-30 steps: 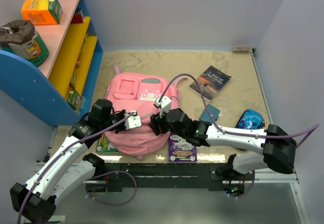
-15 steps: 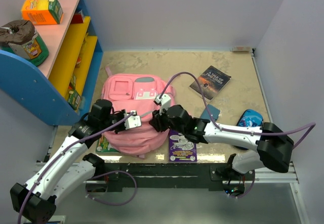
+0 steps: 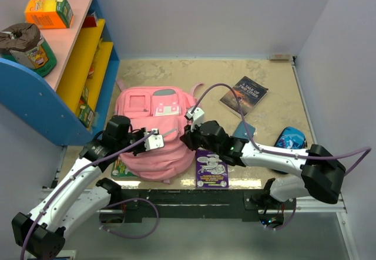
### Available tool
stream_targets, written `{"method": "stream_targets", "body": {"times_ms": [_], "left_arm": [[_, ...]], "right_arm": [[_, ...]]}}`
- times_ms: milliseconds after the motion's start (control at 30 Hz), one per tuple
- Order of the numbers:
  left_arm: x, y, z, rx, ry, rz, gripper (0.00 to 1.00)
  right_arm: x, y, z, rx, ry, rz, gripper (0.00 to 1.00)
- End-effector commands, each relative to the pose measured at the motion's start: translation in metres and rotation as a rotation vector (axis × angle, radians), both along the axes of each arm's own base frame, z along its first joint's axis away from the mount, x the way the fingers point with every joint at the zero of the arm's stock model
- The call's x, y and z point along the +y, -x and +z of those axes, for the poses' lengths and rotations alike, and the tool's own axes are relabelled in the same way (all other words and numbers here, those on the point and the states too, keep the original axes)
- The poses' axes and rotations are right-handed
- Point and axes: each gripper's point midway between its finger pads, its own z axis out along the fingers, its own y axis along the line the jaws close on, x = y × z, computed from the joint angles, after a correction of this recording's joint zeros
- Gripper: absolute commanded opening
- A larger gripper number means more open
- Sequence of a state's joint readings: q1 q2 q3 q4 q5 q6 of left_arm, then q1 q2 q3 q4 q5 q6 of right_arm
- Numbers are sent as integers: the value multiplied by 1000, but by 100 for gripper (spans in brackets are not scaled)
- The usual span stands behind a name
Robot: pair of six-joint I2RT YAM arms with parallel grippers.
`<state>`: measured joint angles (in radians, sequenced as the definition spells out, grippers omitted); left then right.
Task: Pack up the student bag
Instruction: Unzip the student bag at the center of the board.
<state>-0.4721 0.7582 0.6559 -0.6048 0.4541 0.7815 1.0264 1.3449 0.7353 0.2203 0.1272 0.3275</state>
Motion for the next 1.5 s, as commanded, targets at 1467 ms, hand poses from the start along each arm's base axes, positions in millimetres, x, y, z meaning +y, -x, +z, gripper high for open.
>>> {"method": "stream_targets", "body": {"times_ms": [1467], "left_arm": [[-36,-32,38,231,256,233,3]], "right_arm": [[49,36,42,-96,-150,14,0]]}}
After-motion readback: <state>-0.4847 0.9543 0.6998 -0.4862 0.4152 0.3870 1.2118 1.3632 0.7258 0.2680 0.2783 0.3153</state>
